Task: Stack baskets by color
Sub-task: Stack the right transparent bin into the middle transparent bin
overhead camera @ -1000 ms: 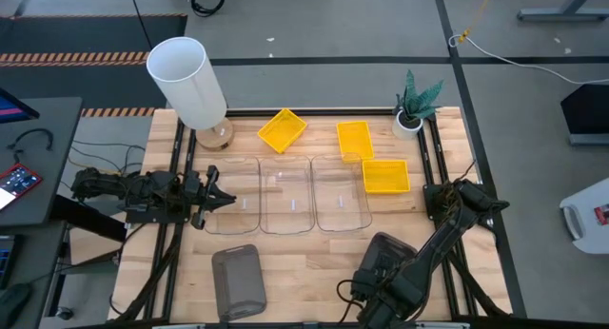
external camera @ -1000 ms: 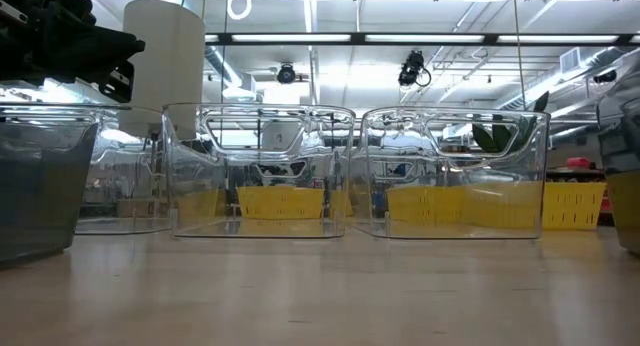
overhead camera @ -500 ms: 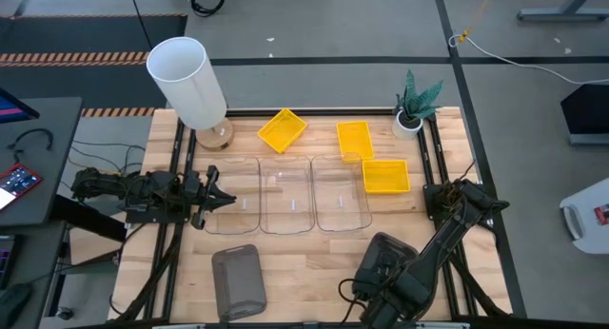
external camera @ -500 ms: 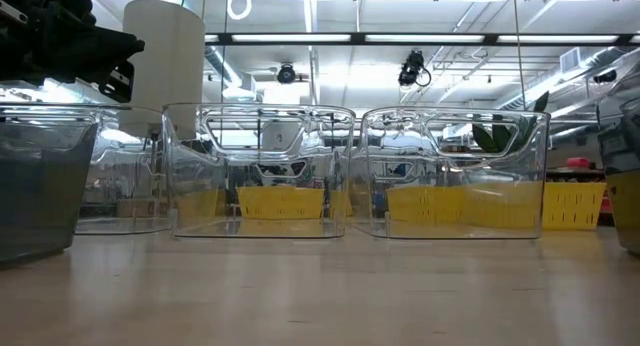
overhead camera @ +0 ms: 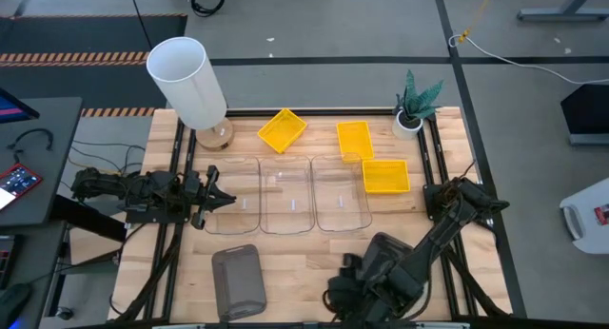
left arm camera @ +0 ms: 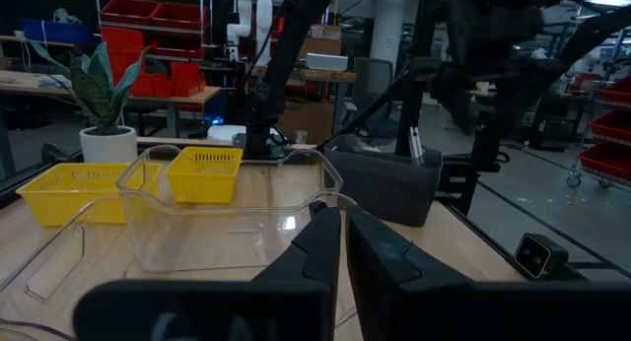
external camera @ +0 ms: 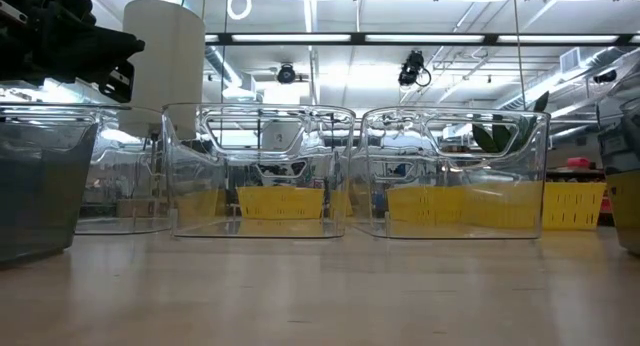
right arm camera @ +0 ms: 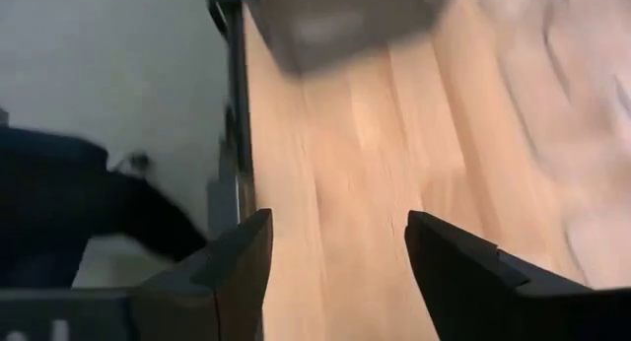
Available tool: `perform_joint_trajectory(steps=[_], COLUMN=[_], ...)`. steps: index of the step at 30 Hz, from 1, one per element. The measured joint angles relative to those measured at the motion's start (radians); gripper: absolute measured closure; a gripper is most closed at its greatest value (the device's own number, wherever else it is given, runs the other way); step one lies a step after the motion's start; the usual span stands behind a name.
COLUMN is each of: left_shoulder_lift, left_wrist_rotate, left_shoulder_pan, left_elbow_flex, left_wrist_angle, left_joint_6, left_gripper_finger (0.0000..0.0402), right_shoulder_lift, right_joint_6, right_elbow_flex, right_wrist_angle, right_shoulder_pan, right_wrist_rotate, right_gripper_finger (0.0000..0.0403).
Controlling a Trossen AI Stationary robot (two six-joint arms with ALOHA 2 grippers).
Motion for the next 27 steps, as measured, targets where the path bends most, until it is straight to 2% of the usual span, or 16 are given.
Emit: perform_joint_trajectory(steps=[5,19,27], left_shoulder_lift=[0.0,0.0,0.0], left_wrist_rotate=[0.0,0.0,0.0], left_shoulder_pan=[0.0,0.0,0.0], left_elbow_flex=[0.0,0.0,0.0], left_wrist_angle=[0.0,0.0,0.0], left_joint_6=[0.0,0.0,0.0], left_gripper_finger=[0.0369,0.0373,0.0366], right_shoulder_lift=[0.003,0.004,0.004], right_joint_6=[-0.179,-0.435,-0.516], right_elbow_flex=[-0.064,-0.067,-0.066], right_wrist_angle=[0.235,0.333,0.385], right_shoulder_pan=[-0.043,-0.09,-0.113], right_wrist_rotate=[0.035,0.083,0.044], right_gripper_finger=[0.0172,0.0174,0.0175])
